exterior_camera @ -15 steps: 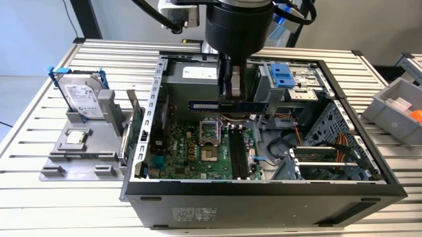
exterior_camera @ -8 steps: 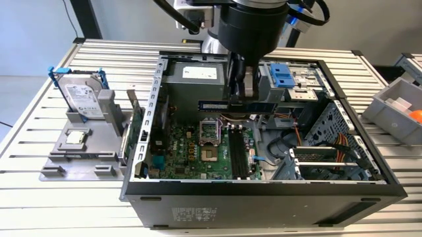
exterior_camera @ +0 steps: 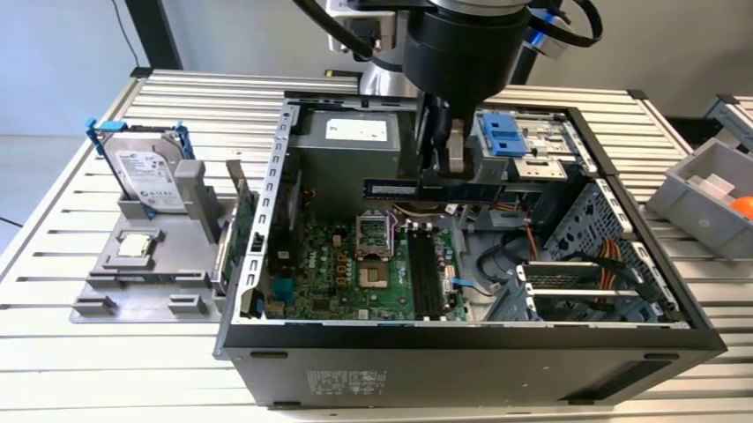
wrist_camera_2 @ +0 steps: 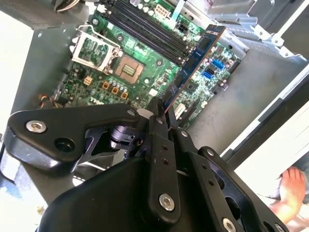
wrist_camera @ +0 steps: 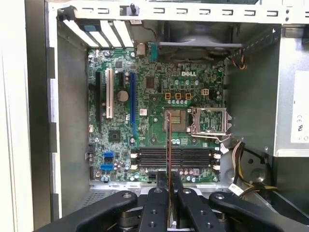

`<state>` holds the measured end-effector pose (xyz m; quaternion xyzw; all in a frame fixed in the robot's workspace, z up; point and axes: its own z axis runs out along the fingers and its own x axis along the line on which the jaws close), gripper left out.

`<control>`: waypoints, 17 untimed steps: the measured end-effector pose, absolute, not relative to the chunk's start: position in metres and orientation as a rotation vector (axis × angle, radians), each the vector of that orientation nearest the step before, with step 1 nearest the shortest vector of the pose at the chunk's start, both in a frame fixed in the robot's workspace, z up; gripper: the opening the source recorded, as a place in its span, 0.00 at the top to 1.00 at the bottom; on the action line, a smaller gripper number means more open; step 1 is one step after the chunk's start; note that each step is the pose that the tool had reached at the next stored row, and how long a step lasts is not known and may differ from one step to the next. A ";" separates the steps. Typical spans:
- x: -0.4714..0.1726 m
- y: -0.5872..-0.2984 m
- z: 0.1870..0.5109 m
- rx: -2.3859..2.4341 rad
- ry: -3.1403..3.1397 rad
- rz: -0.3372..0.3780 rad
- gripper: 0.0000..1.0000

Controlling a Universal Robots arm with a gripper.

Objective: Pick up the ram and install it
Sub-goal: 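Pick up the ram and move it above insertion slot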

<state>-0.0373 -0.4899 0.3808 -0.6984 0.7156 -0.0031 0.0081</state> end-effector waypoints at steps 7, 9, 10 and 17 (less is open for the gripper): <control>-0.032 -0.488 0.381 -2.179 2.241 -0.010 1.00; -0.030 -0.487 0.381 -2.179 2.241 -0.010 1.00; -0.029 -0.486 0.381 -2.178 2.241 -0.010 1.00; -0.026 -0.486 0.381 -2.179 2.240 -0.010 1.00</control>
